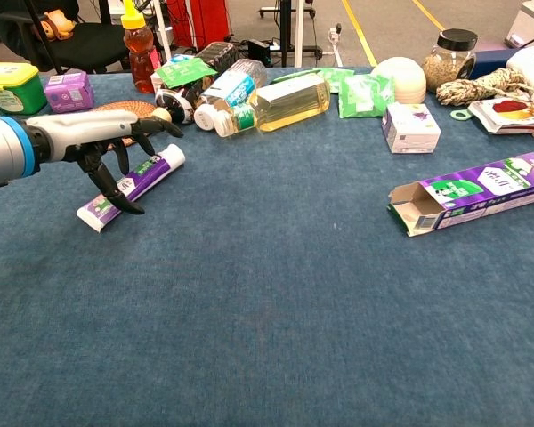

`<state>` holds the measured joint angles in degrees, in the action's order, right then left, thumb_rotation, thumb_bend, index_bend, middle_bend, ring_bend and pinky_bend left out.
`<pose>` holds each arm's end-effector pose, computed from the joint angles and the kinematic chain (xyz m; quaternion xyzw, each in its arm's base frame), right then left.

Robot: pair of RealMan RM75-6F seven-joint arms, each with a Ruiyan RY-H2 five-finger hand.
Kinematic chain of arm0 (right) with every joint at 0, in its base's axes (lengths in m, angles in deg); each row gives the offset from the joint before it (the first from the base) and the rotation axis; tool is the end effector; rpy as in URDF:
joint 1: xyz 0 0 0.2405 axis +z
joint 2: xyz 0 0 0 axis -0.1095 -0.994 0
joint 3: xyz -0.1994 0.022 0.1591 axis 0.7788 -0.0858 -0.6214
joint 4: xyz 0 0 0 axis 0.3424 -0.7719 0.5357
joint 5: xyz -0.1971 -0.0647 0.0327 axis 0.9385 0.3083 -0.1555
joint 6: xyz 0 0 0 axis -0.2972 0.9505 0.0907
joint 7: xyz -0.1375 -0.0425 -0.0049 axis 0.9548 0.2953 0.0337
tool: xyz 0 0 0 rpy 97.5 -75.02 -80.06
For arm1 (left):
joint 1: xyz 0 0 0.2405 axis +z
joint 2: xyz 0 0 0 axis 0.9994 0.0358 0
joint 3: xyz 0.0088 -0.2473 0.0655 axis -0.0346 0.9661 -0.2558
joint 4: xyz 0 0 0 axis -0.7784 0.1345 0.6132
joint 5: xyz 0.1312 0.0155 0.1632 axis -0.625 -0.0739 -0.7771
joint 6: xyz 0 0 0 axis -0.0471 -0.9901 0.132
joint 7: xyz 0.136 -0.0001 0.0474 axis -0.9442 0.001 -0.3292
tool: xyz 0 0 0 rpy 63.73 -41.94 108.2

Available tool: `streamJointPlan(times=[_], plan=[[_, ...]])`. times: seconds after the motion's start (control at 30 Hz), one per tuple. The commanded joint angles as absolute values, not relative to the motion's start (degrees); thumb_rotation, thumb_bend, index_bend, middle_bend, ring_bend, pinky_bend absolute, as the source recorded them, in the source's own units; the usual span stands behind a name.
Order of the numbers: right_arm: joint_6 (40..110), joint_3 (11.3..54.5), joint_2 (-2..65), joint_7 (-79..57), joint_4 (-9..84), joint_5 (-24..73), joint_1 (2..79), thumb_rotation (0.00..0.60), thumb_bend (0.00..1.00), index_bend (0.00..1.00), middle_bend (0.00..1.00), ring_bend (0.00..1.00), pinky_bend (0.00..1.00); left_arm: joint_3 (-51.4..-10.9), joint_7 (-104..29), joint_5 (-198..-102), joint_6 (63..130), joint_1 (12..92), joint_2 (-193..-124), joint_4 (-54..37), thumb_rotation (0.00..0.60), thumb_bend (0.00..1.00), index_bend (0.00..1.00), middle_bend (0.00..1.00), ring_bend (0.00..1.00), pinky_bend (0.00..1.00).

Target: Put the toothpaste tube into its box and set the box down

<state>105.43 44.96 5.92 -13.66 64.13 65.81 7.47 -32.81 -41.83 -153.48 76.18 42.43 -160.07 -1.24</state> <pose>-0.2566 -0.1385 0.1769 0.6291 -0.3534 0.4820 0.4970 -0.1754 0.3554 -0.0165 -0.7569 -0.4456 -0.3204 0.3549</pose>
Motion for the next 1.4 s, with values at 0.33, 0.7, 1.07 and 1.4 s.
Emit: streamJointPlan(times=[0.33,0.7,1.07,1.4], plan=[[105.95,44.92,5.52,-14.69,63.96,65.85,7.37,0.600,0.00,0.00,0.00,0.00,0.00,-33.48,-46.37,-153.49,76.64,41.40,-161.31,3.46,0.600,0.06,0.06,0.04,0.17,0.35],[105.78,45.17,5.43,-15.02,63.99,66.27,7.46,0.600,0.00,0.00,0.00,0.00,0.00,-31.15,-52.59,-147.99,84.09,42.85,-162.26,6.15,0.600,0.06,0.06,0.04,0.17,0.34],[105.60,45.18,5.36,-15.32,63.93,66.13,7.55,0.600,0.00,0.00,0.00,0.00,0.00,-26.07,-65.21,-129.00,92.94,41.74,-169.79,7.55,0.600,0.05,0.06,0.02,0.04,0.25],[105.60,45.17,5.19,-15.92,63.79,66.06,7.65,0.600,0.00,0.00,0.00,0.00,0.00,-23.74,-68.83,-122.33,93.59,39.50,-171.12,8.70,0.600,0.05,0.06,0.02,0.04,0.27]])
